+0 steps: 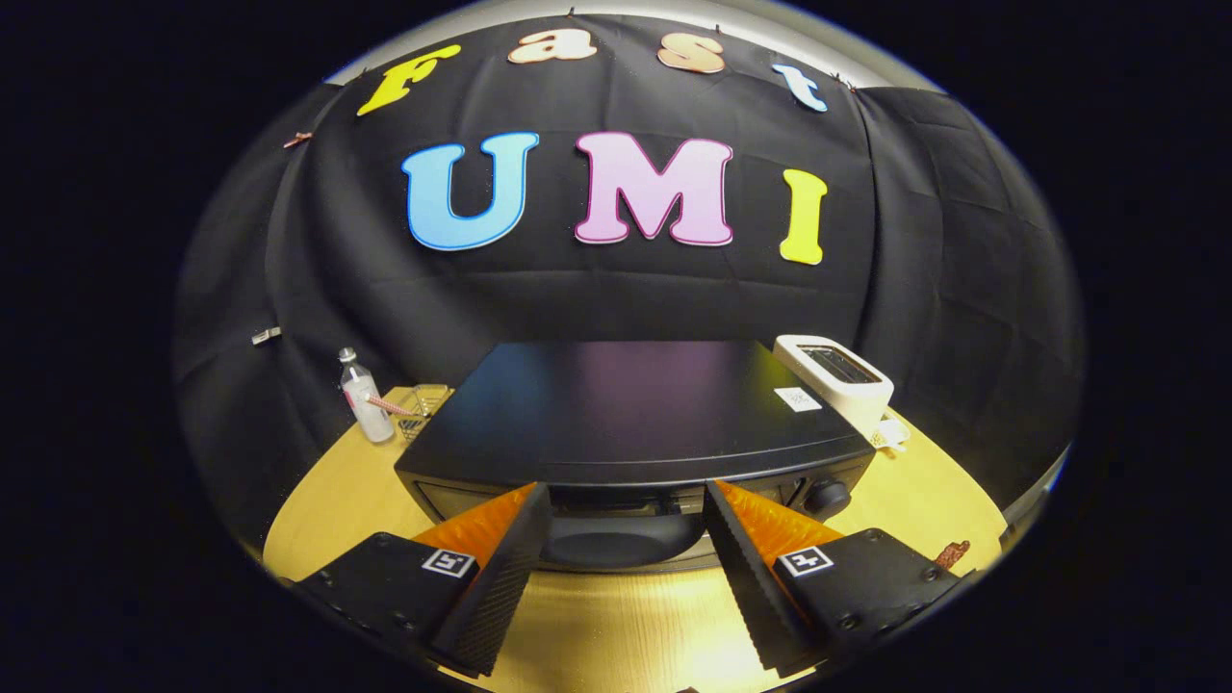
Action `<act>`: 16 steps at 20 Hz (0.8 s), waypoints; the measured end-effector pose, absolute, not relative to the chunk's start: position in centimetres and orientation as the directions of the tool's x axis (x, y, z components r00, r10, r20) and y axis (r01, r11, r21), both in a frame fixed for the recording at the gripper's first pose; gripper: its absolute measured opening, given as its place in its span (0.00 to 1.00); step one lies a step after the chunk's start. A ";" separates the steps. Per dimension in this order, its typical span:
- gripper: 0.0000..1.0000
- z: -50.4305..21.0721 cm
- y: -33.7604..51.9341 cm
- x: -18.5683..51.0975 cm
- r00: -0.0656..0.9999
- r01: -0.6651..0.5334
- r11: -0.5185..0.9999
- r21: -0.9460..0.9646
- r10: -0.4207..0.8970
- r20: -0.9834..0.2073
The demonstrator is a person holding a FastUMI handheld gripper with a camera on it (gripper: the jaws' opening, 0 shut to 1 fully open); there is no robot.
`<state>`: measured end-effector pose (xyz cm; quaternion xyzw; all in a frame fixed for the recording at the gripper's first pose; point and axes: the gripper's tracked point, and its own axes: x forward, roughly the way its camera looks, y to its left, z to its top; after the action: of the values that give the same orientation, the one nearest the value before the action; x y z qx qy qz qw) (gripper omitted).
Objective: Open the toaster oven, put the food inside, and close the toaster oven door.
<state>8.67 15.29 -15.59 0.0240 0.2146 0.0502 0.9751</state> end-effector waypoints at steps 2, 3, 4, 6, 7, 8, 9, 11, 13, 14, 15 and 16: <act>0.98 -15.6 15.4 9.1 0.907 -0.086 0.995 0.059 0.103 -0.408; 0.97 -15.5 15.3 9.3 0.909 -0.093 0.994 0.054 0.107 -0.402; 0.97 -15.8 15.3 9.4 0.911 -0.088 0.994 0.058 0.103 -0.399; 0.96 -15.6 15.3 8.8 0.911 -0.092 0.994 0.057 0.107 -0.399; 0.96 -15.6 15.2 8.5 0.911 -0.092 0.994 0.057 0.107 -0.397; 0.96 -15.7 15.1 8.3 0.912 -0.091 0.994 0.059 0.107 -0.396; 0.96 -15.7 15.1 7.9 0.912 -0.090 0.994 0.059 0.106 -0.397; 0.96 -15.8 15.0 7.1 0.912 -0.092 0.994 0.056 0.107 -0.397; 0.96 -16.1 14.8 6.3 0.911 -0.095 0.994 0.061 0.112 -0.397; 0.96 -16.3 14.7 5.7 0.910 -0.093 0.994 0.061 0.110 -0.400; 0.95 -16.7 14.5 5.2 0.905 -0.093 0.994 0.061 0.109 -0.411; 0.95 -16.9 14.5 4.7 0.906 -0.092 0.994 0.065 0.110 -0.408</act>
<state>4.69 14.48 -16.93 0.0221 0.2100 0.0517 0.9761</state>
